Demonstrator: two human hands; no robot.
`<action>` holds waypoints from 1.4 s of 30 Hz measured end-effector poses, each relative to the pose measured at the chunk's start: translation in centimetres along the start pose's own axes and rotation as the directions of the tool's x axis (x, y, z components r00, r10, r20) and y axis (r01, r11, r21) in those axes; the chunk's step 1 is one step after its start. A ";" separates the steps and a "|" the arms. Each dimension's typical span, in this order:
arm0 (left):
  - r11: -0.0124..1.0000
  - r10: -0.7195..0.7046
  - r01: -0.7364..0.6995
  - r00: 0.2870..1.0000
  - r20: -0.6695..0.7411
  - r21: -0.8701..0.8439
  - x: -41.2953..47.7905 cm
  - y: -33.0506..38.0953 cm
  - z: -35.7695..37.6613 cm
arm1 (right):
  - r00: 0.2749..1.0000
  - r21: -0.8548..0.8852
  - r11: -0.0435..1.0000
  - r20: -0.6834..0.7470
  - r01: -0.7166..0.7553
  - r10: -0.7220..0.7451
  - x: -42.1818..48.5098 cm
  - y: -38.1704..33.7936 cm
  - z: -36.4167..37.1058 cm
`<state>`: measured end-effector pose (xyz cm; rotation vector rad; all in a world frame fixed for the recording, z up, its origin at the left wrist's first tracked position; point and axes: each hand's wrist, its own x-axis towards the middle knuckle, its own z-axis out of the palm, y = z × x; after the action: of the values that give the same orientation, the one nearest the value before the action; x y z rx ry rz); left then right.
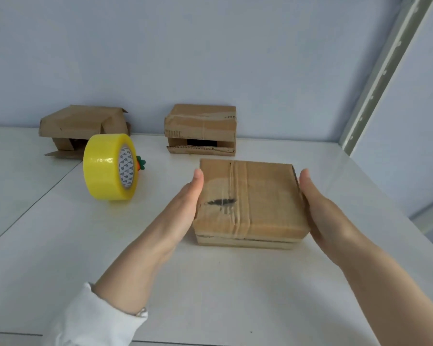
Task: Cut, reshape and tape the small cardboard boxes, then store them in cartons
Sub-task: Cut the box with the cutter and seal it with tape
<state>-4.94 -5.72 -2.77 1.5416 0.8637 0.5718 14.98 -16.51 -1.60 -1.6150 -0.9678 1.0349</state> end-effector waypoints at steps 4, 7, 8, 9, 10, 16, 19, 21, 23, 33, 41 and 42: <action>0.981 0.071 -0.081 0.995 -0.067 -0.177 0.9 0.9 0.4 | 0.995 0.085 0.992 -0.044 0.097 -0.093 0.5 0.5 1.1; 0.968 0.043 -0.073 0.991 -0.128 -0.239 2.0 0.8 0.8 | 0.995 0.265 0.961 -0.077 0.081 -0.063 1.2 0.1 1.9; 0.956 0.028 -0.064 0.991 -0.130 -0.286 2.0 0.9 1.1 | 0.995 0.308 0.948 -0.083 0.078 -0.054 1.2 -0.3 2.0; 0.938 -0.006 -0.042 0.991 -0.137 -0.344 2.2 0.8 1.3 | 0.995 0.337 0.939 -0.087 0.073 -0.046 1.4 -0.5 2.1; 0.921 -0.035 -0.029 0.987 -0.156 -0.388 2.3 0.5 1.5 | 0.995 0.347 0.935 -0.094 0.070 -0.039 1.7 -0.5 2.3; 0.868 -0.110 0.007 0.978 -0.179 -0.497 3.0 -0.5 2.0 | 0.992 0.402 0.913 -0.123 0.067 -0.019 2.7 0.0 2.2; 0.865 -0.065 -0.033 0.982 -0.176 -0.500 3.1 -0.4 1.8 | 0.994 0.410 0.910 -0.112 0.060 -0.015 3.0 0.2 2.2; 0.877 -0.069 -0.016 0.985 -0.158 -0.480 3.3 -0.8 1.8 | 0.994 0.411 0.910 -0.111 0.058 -0.013 3.1 0.4 2.4; 0.900 -0.026 -0.042 0.989 -0.149 -0.434 3.1 -1.0 1.7 | 0.996 0.377 0.925 -0.090 0.043 -0.010 3.0 0.3 2.5; 0.263 0.455 -0.192 0.889 0.054 0.945 4.5 5.7 1.9 | 0.918 -0.831 0.462 0.134 0.309 -0.373 4.6 -4.3 2.4; 0.300 0.191 -0.100 0.981 0.043 0.949 6.5 3.8 2.5 | 0.965 -0.941 0.258 0.168 0.217 -0.199 6.0 -3.6 3.5; 0.311 0.183 -0.091 0.983 0.034 0.946 6.6 3.9 2.5 | 0.969 -0.936 0.280 0.168 0.214 -0.180 6.1 -3.8 3.4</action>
<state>1.70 -2.04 -0.10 2.7414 1.2447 0.1819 13.32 -8.94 0.32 -2.3094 -2.0042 0.1743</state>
